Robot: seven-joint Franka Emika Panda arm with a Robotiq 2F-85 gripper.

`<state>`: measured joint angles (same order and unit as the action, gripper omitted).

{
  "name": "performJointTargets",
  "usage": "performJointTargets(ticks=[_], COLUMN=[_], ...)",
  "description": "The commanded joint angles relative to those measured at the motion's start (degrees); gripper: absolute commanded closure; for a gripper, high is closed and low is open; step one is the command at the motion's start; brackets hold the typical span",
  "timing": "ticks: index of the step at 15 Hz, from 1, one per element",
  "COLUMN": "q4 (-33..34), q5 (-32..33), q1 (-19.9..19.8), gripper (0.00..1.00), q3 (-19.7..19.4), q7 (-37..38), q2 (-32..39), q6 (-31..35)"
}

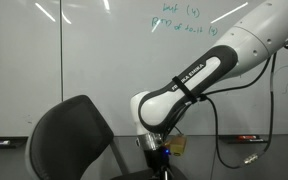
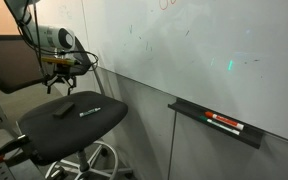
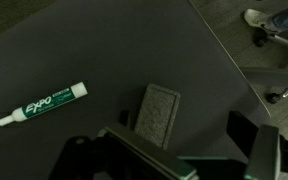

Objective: Erase the words on the whiteboard

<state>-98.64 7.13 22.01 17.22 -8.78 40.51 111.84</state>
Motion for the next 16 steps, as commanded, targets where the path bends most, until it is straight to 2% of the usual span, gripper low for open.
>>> performJointTargets(ticks=[1, 6, 16], q4=[0.4, 0.4, 4.3], q5=[-0.2, 0.5, 9.7], q1=[0.3, 0.7, 9.6], gripper=[0.0, 0.0, 0.0], q3=[-0.3, -0.5, -1.3], q7=[-0.1, -0.1, 4.5], q2=[0.2, 0.1, 4.3], q6=[-0.2, -0.3, -10.4])
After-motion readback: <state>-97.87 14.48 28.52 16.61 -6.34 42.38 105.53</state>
